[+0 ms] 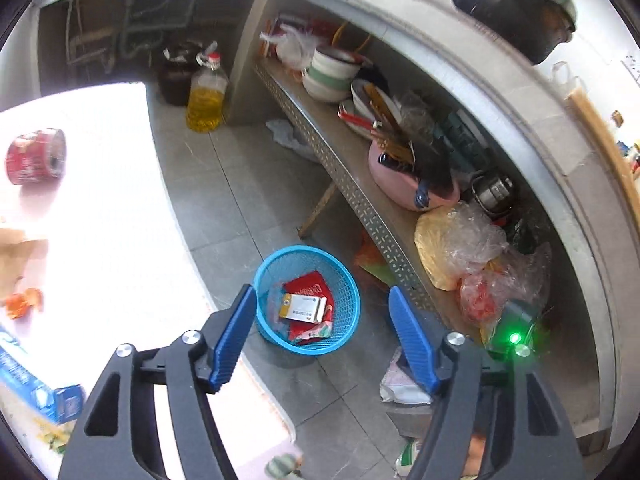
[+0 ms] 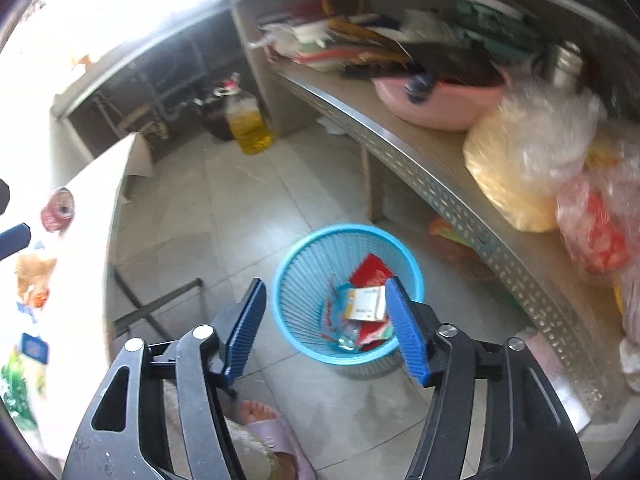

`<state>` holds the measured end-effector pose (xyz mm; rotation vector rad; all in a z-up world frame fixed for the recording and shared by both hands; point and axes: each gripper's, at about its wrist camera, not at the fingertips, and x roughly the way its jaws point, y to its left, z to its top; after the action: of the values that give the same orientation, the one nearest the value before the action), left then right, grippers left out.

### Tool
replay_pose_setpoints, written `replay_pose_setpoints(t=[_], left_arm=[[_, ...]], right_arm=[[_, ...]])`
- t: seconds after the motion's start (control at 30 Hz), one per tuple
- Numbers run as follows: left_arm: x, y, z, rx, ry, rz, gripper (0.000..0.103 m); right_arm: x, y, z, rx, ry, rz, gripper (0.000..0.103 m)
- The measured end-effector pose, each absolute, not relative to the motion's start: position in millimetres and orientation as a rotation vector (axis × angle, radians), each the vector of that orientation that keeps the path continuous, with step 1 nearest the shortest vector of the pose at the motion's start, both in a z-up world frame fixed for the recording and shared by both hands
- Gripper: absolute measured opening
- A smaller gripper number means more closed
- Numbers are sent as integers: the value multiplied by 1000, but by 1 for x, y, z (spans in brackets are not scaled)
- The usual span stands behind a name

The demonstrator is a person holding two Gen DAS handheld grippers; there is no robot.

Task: Collect trash
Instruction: 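Return both tools over the table toward the green bottle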

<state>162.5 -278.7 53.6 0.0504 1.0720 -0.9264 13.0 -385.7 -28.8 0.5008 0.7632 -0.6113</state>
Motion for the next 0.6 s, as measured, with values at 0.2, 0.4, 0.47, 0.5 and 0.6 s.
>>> replay_pose_setpoints(t=[0.2, 0.4, 0.47, 0.5, 0.6], left_arm=[[154, -224, 76, 40, 995, -874, 72], [151, -173, 88, 21, 952, -838, 74], [150, -156, 90, 1, 946, -817, 74], [150, -148, 91, -8, 943, -808, 74], [148, -120, 93, -39, 928, -777, 74]], right_arm=[[21, -364, 1, 455, 733, -508, 73], [29, -346, 24, 442, 714, -419, 75], [32, -340, 30, 436, 711, -395, 75], [34, -336, 34, 427, 709, -381, 75], [43, -323, 43, 400, 716, -344, 76]])
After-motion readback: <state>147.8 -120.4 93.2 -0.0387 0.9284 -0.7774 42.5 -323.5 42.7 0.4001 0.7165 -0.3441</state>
